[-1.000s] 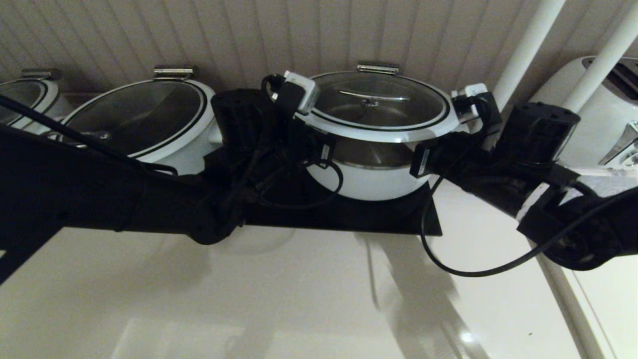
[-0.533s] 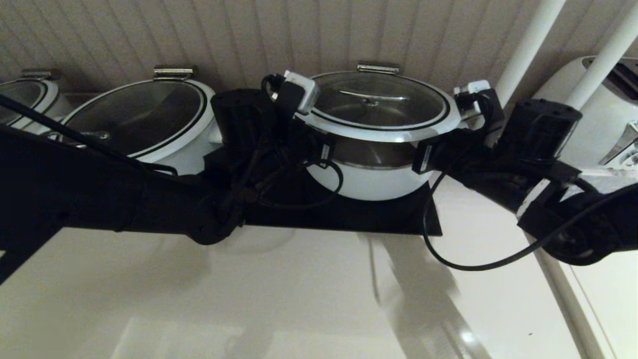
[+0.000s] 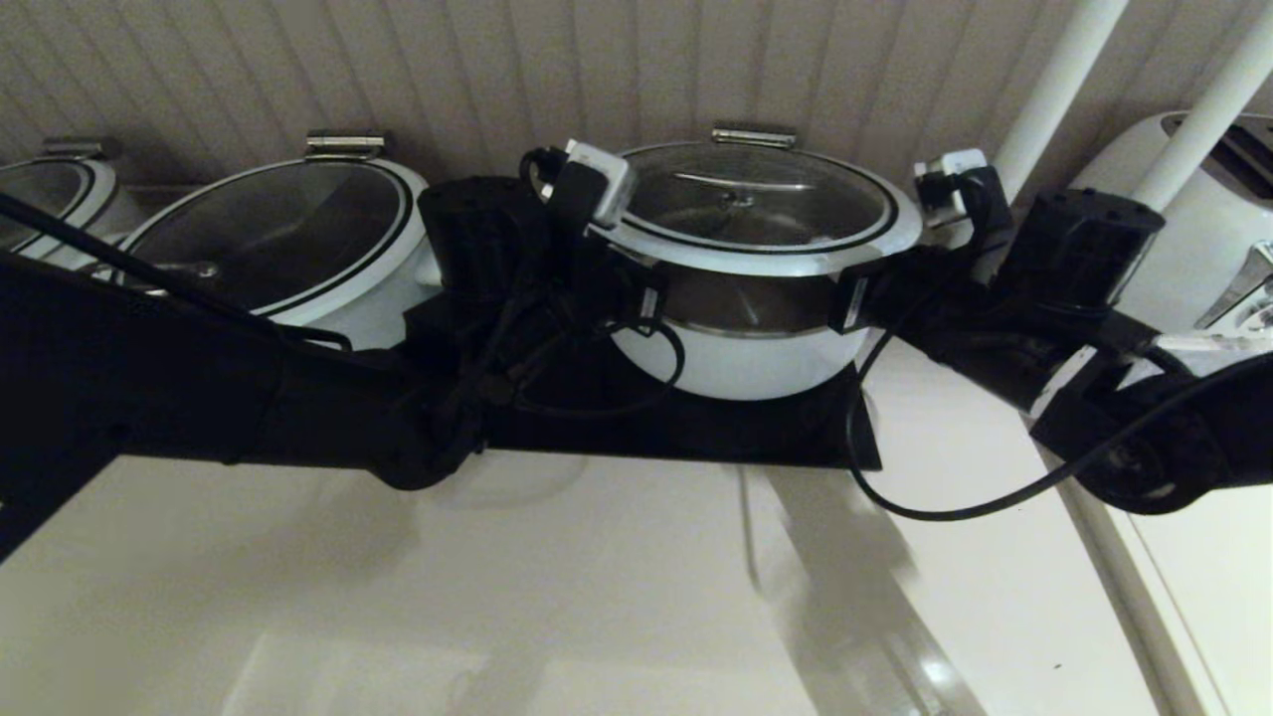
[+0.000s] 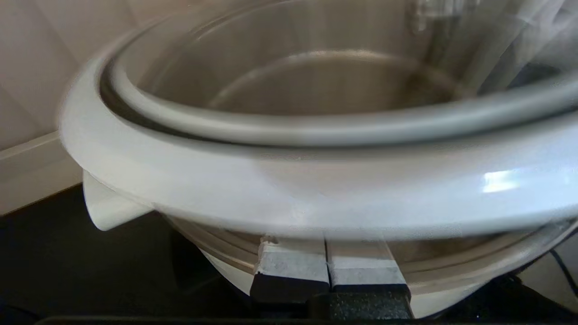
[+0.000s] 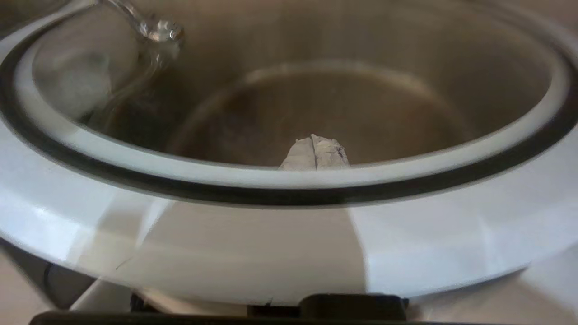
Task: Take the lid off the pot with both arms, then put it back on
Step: Open the pot lid completely
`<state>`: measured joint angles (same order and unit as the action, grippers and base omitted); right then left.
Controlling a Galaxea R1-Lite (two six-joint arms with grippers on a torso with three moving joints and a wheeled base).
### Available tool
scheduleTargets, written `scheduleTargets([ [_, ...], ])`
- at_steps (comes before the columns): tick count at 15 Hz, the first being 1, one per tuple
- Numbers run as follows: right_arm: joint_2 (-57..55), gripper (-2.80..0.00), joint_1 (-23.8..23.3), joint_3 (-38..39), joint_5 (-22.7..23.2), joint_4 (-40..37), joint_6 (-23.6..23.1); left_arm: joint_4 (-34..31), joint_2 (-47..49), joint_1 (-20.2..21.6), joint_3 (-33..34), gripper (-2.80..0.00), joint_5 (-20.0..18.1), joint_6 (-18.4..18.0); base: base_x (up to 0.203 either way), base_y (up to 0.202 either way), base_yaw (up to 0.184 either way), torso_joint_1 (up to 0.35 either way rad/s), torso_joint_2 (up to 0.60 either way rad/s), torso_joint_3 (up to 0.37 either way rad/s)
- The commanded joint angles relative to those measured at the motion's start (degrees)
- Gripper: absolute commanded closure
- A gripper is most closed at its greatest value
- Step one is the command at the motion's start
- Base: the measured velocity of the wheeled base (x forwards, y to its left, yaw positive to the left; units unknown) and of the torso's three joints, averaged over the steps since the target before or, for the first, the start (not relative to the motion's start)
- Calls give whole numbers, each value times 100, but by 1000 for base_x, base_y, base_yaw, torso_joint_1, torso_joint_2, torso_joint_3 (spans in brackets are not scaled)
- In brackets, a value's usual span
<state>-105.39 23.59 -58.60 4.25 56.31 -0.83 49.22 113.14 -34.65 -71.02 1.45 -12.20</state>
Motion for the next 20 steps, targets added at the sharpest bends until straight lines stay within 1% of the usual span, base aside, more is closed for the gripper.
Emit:
scheduleTargets([
  [1, -113, 0, -13, -116, -3, 126, -31, 23, -8, 2, 83, 0, 4, -9, 0, 0, 0, 0, 0, 0],
  [7, -113, 0, -21, -116, -3, 126, -31, 26, -289, 2, 723, 0, 4, -25, 0, 0, 0, 0, 0, 0],
  [14, -104, 0, -21, -178, 6, 126, -40, -31, -959, 2, 1212, 0, 4, -296, 0, 0, 0, 0, 0, 0],
  [16, -104, 0, -21, -187, 6, 126, -40, -41, -1229, 2, 1505, 0, 57, -360, 0, 0, 0, 0, 0, 0],
  [18, -104, 0, -21, -256, 6, 126, -40, -36, -1501, 2, 1825, 0, 216, -461, 0, 0, 0, 0, 0, 0],
  [20, -104, 0, -21, -363, 6, 100, -40, -38, -1821, 2, 2191, 0, 249, -477, 0, 0, 0, 0, 0, 0],
])
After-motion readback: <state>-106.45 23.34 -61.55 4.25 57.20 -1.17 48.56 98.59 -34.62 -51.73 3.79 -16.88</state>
